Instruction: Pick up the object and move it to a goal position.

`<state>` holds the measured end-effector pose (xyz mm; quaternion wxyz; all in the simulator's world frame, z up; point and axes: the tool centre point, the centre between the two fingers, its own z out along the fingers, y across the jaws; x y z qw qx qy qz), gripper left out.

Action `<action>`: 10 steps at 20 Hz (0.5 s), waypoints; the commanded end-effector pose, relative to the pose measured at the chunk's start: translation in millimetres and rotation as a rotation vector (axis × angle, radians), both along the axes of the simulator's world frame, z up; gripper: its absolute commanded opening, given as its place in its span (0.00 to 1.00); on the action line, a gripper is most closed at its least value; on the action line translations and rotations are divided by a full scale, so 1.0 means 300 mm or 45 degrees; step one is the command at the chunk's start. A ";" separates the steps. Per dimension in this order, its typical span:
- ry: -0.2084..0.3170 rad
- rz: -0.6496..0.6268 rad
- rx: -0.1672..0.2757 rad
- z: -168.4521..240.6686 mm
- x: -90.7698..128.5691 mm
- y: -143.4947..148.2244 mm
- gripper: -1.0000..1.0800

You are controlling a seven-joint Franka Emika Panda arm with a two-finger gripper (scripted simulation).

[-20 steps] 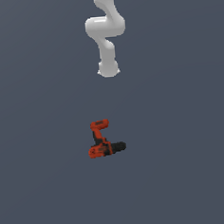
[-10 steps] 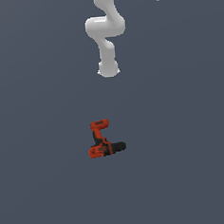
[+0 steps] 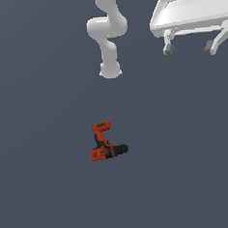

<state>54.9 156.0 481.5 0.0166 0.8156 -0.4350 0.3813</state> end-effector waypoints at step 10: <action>0.134 -0.273 -0.027 -0.575 0.118 -0.100 0.81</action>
